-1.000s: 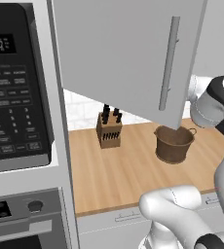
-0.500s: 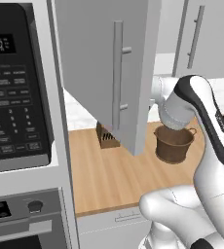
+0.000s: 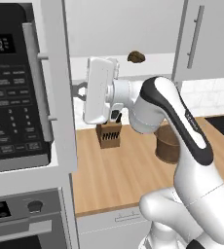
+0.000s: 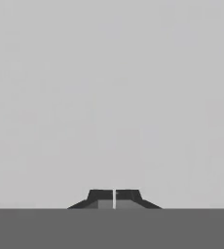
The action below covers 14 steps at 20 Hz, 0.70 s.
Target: Open the cabinet, pick up the bread from the cabinet and place it in the basket. Then move the basket to the dining counter.
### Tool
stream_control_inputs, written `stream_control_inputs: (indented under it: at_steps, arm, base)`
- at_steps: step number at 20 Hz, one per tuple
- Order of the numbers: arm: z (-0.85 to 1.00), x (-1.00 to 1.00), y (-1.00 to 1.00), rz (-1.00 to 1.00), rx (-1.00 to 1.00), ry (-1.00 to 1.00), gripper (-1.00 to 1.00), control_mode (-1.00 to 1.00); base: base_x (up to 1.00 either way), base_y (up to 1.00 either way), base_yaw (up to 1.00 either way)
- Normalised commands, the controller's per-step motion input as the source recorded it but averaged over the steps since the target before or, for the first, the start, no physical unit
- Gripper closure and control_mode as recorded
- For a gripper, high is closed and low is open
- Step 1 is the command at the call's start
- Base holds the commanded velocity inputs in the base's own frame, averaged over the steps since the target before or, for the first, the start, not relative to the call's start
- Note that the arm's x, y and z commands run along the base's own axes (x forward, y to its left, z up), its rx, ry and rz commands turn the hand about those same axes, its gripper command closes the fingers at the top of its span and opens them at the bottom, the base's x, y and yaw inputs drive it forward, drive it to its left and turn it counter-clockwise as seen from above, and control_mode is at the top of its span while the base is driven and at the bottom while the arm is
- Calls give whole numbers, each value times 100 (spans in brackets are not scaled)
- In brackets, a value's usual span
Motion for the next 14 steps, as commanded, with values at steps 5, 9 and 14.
stream_control_inputs:
  at_steps: [5,9,14]
  arm:
    - [6,0,-32,-3,0,-4,100,-100]
    - [9,0,-84,-7,-21,0,100,-100]
    - [0,16,-84,-21,-40,1,100,-100]
  base:
    - [0,0,0]
    - [0,0,0]
    - [0,0,0]
